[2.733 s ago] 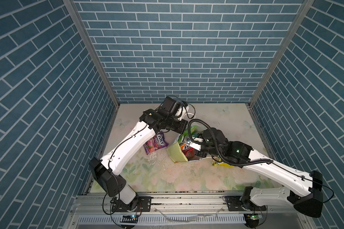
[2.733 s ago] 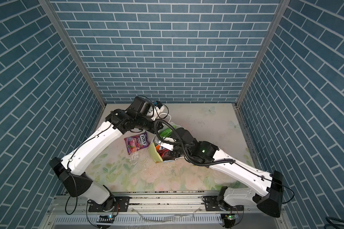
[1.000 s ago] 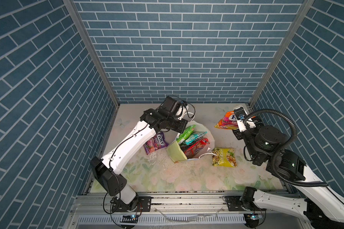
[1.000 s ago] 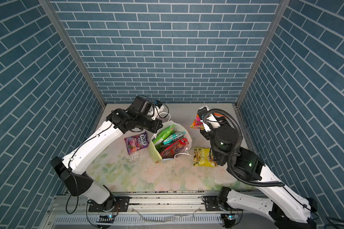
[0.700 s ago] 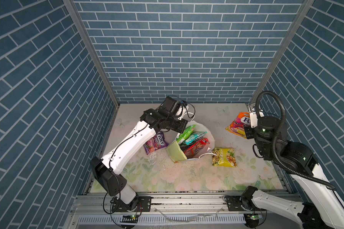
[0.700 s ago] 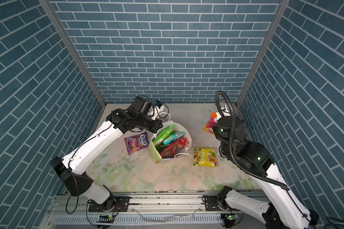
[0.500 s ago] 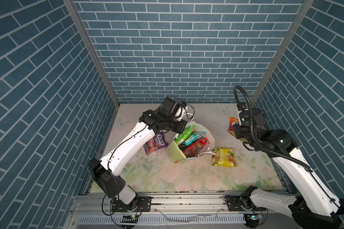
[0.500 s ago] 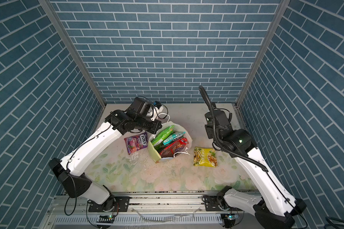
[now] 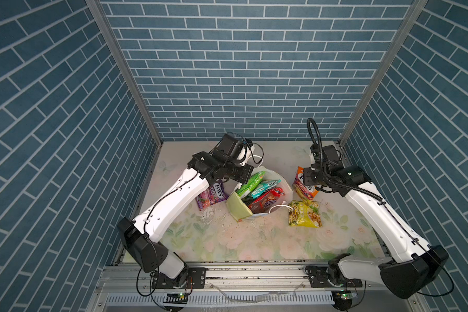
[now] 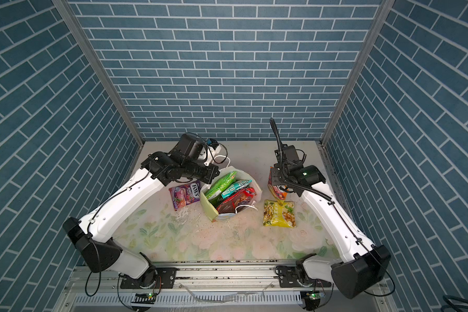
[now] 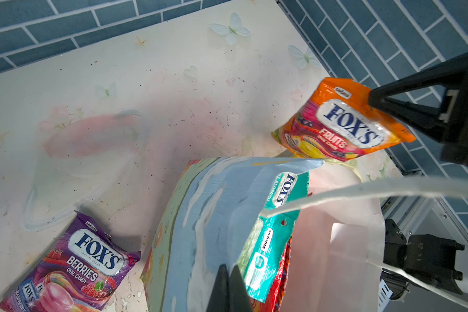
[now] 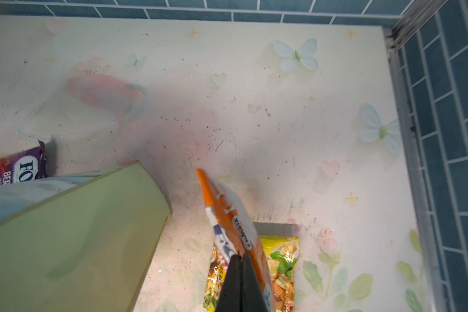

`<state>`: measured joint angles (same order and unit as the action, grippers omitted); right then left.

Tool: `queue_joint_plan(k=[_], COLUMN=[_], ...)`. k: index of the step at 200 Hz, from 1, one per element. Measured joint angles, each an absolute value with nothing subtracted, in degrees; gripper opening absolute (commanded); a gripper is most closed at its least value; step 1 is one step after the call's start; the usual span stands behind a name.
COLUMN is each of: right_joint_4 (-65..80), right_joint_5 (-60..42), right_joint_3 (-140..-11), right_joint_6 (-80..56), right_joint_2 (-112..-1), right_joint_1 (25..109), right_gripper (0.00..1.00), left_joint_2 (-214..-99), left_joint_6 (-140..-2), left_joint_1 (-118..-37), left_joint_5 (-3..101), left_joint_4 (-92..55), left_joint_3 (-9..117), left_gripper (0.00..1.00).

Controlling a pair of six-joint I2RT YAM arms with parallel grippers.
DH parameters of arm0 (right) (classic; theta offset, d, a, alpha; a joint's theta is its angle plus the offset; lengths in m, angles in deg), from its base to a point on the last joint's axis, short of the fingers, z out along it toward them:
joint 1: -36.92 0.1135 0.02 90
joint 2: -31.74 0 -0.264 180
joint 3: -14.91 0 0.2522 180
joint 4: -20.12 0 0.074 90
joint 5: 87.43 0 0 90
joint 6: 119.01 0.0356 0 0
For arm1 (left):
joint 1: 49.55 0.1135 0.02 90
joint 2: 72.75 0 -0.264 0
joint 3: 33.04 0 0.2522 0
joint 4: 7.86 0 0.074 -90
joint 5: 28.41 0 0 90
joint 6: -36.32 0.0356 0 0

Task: Take the snacks out of the paper bag
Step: Place the snack at the middle-right of the table.

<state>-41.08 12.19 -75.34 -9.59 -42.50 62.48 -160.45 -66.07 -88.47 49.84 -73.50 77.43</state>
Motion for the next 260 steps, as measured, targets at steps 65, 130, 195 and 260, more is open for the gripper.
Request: queue_joint_plan(k=[65, 130, 195, 260], right_joint_4=[-26.1, -19.9, -23.6, -29.0], right_joint_5=[0.3, -5.5, -1.0, 1.6], right_joint_3=[-70.9, -64.3, -63.3, -63.3], right_joint_6=[-3.6, -0.5, -1.9, -3.0], right_joint_2=[-49.4, -51.9, -52.0, -52.0], right_joint_1=[58.4, 53.4, 50.9, 50.1], right_gripper=[0.00, 0.00, 0.04, 0.21], left_joint_2=[-160.4, -160.4, -160.7, -160.7], left_joint_6=[-65.8, -65.7, -65.0, -63.5], left_joint_1=[-89.2, -89.4, -90.1, -92.5], left_joint_5=[50.3, 50.6, 51.5, 53.3], left_joint_4=[-73.4, -73.5, -74.3, -74.6], left_joint_3=[77.3, 77.4, 78.2, 78.3], left_gripper=[0.00, 0.00, 0.00, 0.00])
